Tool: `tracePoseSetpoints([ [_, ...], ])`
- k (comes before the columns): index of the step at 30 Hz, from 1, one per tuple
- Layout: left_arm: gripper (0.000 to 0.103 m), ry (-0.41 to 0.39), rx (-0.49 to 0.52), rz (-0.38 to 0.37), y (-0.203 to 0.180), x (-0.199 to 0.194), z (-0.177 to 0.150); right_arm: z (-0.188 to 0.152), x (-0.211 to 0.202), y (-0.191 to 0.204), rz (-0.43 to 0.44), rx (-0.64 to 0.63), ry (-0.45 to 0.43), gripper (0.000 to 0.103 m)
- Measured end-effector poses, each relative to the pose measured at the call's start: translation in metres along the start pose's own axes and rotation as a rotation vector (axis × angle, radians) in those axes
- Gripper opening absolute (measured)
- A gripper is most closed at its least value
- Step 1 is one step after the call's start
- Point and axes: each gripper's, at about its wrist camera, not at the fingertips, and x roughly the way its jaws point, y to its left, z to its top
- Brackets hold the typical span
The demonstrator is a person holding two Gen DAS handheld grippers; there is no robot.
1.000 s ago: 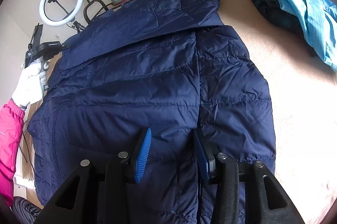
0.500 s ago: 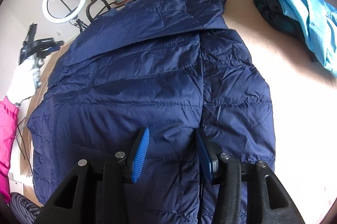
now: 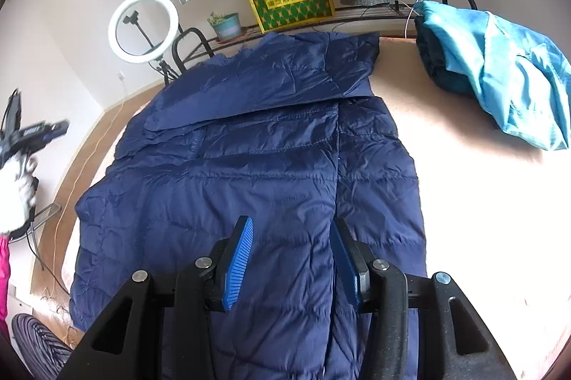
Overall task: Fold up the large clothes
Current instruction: 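Grasp the jacket hem with both grippers and lift it toward the collar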
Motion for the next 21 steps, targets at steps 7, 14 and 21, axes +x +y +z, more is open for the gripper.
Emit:
tracePoseSetpoints([
  [7, 0.029, 0.031, -0.014, 0.012, 0.012, -0.059, -0.078, -0.019, -0.046, -0.016, -0.025, 0.001, -0.025, 0.052],
  [14, 0.045, 0.109, -0.028, -0.026, 0.017, -0.086, -0.149, -0.029, -0.082, -0.016, -0.087, -0.039, -0.042, 0.055],
  [21, 0.046, 0.159, -0.045, -0.073, 0.018, -0.104, -0.186, -0.042, -0.115, -0.021, -0.169, -0.029, -0.062, 0.064],
])
